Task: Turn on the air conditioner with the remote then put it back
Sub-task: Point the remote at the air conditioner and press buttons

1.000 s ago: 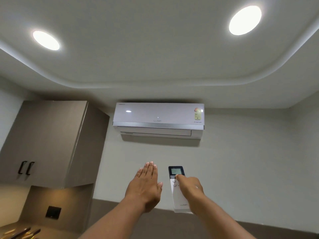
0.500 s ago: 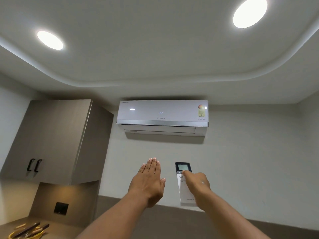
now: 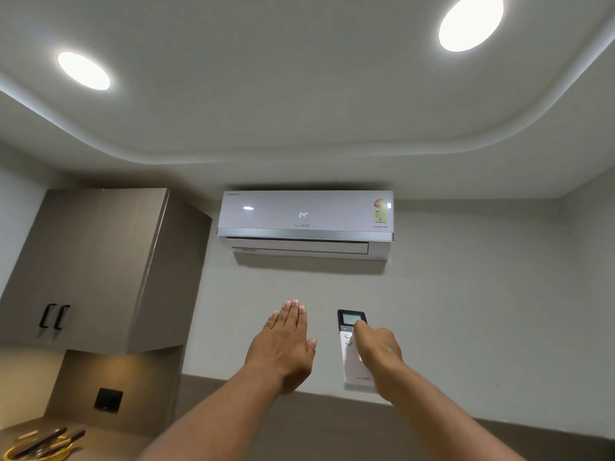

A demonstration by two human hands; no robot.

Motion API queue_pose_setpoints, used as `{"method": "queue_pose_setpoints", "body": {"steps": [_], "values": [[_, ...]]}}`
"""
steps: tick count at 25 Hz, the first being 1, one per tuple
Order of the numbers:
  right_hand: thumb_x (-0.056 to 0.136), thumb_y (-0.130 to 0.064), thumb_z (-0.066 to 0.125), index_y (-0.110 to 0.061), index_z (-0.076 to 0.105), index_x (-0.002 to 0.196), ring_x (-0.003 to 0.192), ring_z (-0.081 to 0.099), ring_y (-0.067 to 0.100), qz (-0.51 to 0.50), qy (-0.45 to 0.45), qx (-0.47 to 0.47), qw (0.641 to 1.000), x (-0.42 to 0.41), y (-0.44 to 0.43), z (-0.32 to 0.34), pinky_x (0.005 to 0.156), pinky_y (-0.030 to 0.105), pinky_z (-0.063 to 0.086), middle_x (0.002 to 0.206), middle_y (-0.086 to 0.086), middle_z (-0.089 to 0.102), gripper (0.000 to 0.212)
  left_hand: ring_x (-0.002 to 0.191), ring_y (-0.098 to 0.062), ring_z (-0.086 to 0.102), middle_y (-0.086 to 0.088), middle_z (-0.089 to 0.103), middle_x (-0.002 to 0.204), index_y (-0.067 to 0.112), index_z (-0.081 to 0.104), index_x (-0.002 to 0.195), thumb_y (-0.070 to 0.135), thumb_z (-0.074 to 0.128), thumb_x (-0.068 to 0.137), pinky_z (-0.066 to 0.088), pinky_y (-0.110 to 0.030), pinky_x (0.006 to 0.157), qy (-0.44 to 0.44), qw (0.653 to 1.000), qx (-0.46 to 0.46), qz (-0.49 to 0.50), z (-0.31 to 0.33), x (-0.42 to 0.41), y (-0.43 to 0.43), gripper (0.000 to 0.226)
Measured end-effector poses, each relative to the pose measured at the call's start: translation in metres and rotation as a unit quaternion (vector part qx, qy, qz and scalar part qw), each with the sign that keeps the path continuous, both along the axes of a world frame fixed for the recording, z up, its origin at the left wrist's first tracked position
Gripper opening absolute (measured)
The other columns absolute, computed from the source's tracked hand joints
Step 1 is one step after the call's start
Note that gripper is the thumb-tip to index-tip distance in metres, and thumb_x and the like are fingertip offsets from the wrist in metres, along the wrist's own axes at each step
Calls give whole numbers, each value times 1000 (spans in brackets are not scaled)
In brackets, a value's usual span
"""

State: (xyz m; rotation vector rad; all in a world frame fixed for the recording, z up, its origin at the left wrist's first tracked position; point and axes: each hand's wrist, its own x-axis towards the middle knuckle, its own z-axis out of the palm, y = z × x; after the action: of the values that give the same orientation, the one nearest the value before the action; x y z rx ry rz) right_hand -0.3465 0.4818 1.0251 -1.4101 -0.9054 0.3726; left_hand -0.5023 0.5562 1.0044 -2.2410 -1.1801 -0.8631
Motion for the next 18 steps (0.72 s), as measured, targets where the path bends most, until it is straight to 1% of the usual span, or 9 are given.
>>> {"method": "queue_pose_setpoints", "body": {"steps": [3,8,13,18], "values": [[82,-23,47,-7,60,77,62,57,29,-2,-4,4,1000,4,-3,0,55,26,44,76,11,62,21,146,-20,-16,-7,-17,161,11,-12,151,45,10,100,-11,-32,111,-1,1000,7,-5,2,7,-1,65],[86,-24,48,-9,59,81,62,57,28,-5,-11,9,1000,7,-5,5,54,26,43,76,10,62,20,146,-20,-15,-7,-17,161,11,-12,151,45,10,100,-10,-33,111,0,1000,9,-9,2,12,2,66],[83,-22,49,-8,56,76,61,55,27,-2,-20,14,1000,7,-3,6,56,27,44,75,9,59,18,146,-20,-16,-6,-18,161,12,-12,151,46,10,100,-10,-32,111,-3,1000,6,-10,0,12,7,66],[82,-21,48,-6,55,78,62,54,27,-2,-26,12,1000,7,-1,4,57,27,44,77,10,59,17,146,-20,-16,-6,-18,161,13,-12,151,46,10,100,-10,-32,111,2,1000,6,-9,-3,13,8,65]]}}
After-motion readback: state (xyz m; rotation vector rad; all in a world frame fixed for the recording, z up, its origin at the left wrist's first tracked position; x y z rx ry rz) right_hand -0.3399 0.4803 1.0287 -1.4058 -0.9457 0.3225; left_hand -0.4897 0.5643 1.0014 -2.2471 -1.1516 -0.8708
